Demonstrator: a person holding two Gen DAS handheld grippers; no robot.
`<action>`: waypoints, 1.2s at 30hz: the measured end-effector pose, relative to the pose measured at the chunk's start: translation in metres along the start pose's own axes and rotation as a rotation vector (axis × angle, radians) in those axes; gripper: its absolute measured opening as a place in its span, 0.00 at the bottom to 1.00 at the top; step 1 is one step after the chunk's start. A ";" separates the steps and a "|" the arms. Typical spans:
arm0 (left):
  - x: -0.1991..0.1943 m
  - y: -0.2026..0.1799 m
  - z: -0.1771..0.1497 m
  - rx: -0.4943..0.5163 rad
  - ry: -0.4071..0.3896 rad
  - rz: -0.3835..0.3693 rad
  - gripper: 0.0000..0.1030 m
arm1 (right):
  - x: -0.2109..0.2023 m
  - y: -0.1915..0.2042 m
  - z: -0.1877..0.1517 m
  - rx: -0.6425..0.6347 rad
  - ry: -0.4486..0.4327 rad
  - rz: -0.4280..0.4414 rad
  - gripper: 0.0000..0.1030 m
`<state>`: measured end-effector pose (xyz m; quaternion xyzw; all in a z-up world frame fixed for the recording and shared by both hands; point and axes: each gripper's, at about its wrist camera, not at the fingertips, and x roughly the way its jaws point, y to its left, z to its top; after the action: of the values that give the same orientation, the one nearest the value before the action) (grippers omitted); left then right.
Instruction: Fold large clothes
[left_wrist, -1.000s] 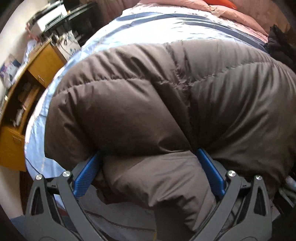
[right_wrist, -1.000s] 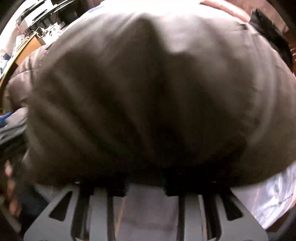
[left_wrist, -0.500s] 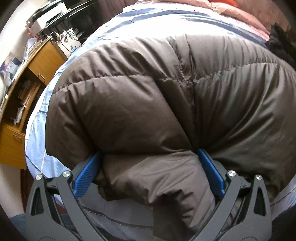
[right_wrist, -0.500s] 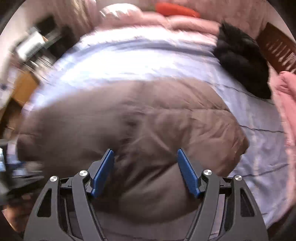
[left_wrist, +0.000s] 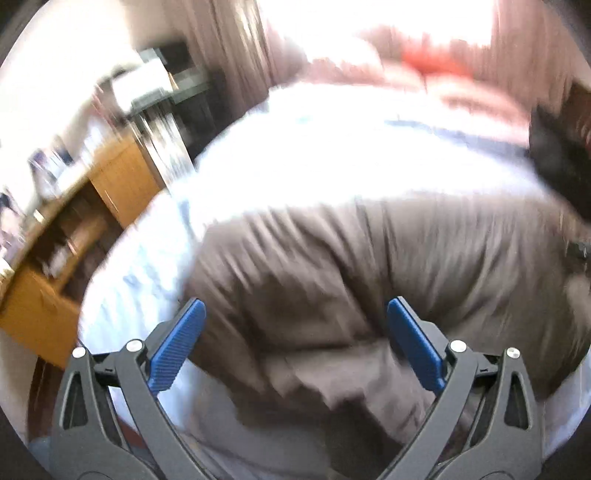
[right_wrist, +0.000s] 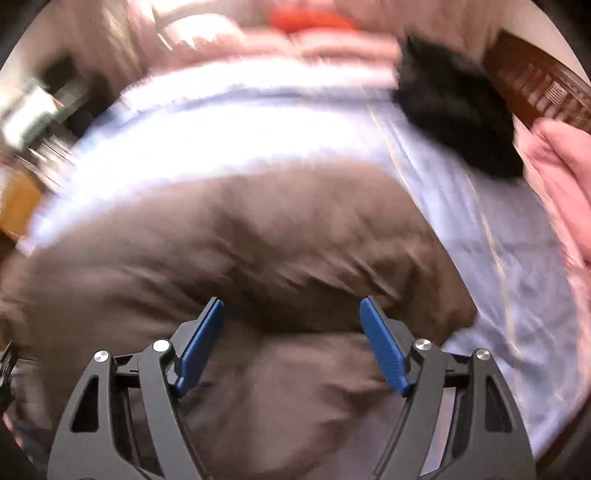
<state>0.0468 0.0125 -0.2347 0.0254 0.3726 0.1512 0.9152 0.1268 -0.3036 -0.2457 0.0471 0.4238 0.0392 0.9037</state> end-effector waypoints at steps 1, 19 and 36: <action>-0.006 0.006 0.010 -0.013 -0.039 0.028 0.98 | -0.006 0.009 0.003 -0.019 -0.028 0.050 0.76; 0.162 0.047 -0.010 -0.201 0.562 0.035 0.98 | 0.082 0.116 -0.006 -0.234 0.133 0.165 0.85; 0.010 -0.065 -0.067 0.313 0.292 -0.070 0.97 | -0.002 -0.005 0.019 0.017 0.185 0.050 0.83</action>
<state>0.0239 -0.0512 -0.3001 0.1322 0.5209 0.0616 0.8410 0.1406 -0.3099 -0.2325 0.0613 0.5044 0.0625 0.8590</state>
